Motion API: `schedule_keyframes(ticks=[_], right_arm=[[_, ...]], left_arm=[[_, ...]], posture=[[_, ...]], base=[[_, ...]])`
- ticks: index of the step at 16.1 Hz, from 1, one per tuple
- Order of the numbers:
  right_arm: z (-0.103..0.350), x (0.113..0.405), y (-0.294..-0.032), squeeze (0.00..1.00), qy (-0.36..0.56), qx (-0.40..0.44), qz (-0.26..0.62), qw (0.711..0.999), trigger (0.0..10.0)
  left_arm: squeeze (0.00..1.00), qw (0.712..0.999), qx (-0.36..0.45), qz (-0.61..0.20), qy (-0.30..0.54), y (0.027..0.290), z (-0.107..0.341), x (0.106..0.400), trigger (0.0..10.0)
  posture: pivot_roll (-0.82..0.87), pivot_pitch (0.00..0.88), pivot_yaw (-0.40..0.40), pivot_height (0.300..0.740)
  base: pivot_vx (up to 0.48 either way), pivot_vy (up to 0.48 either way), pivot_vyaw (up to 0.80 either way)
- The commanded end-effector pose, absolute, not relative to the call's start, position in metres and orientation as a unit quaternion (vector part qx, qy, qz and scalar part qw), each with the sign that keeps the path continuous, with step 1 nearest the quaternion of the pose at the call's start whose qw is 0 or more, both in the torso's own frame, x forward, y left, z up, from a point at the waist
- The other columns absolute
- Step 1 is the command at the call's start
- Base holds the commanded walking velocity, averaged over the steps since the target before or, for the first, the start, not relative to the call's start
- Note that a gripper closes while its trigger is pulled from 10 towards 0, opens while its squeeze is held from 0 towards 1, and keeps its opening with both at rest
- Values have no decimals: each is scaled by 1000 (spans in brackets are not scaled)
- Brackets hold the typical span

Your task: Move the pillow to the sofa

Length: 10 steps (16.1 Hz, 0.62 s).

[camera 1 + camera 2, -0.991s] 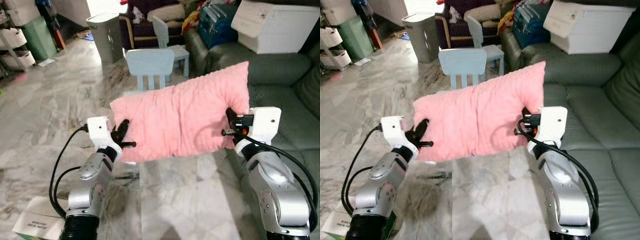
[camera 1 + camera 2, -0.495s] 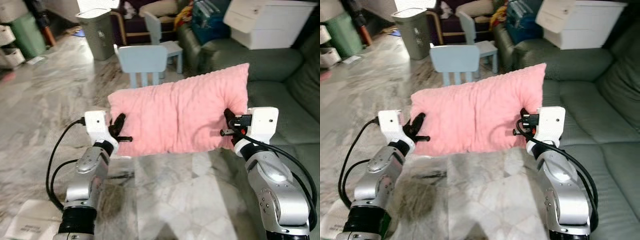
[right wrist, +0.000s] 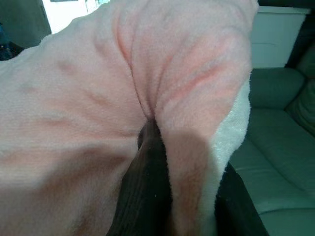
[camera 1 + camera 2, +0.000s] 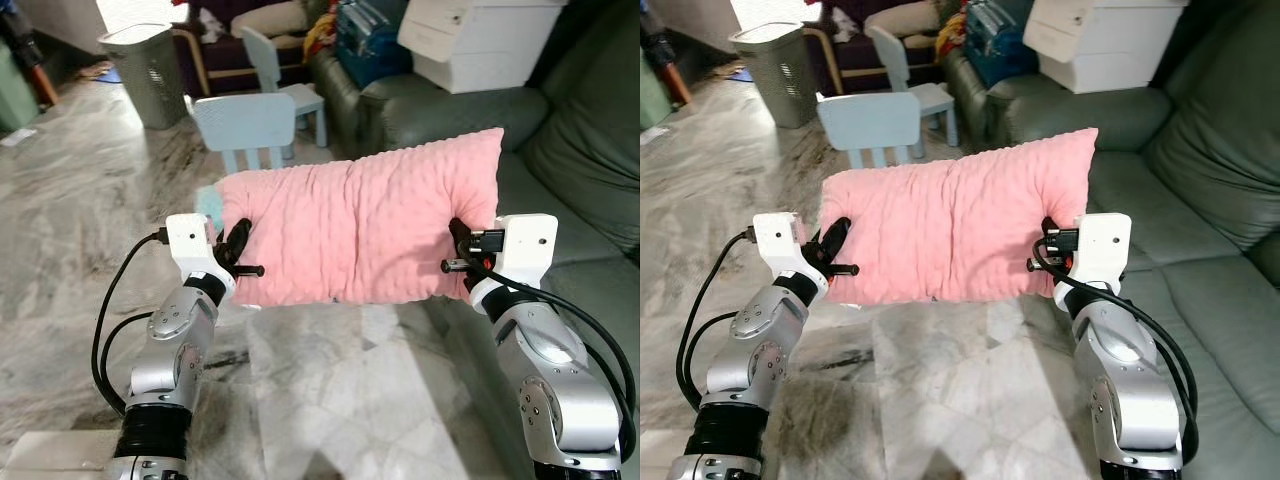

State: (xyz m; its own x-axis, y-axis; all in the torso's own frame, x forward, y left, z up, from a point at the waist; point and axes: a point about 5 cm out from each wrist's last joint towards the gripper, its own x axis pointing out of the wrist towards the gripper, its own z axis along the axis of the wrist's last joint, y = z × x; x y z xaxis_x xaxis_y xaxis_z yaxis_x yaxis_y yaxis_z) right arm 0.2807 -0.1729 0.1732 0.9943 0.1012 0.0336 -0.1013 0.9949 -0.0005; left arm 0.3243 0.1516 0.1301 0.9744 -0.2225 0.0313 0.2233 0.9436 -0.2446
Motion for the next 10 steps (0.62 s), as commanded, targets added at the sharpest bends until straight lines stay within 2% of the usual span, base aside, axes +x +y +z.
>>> schedule_keyframes(ticks=[1,4,10], right_arm=[[183,279,-172,0,-36,0,53,998,10000],[183,279,-171,0,-36,1,53,998,10000],[183,278,-170,0,-40,-1,54,998,10000]], left_arm=[[0,987,-122,-108,-7,156,131,324,10000],[0,986,-124,-112,-7,157,131,324,10000],[0,986,-125,-111,-4,158,130,323,10000]], posture=[[-262,0,48,740],[-259,0,51,740],[-260,0,55,740]], base=[[0,0,-800],[0,0,-800],[349,0,-751]])
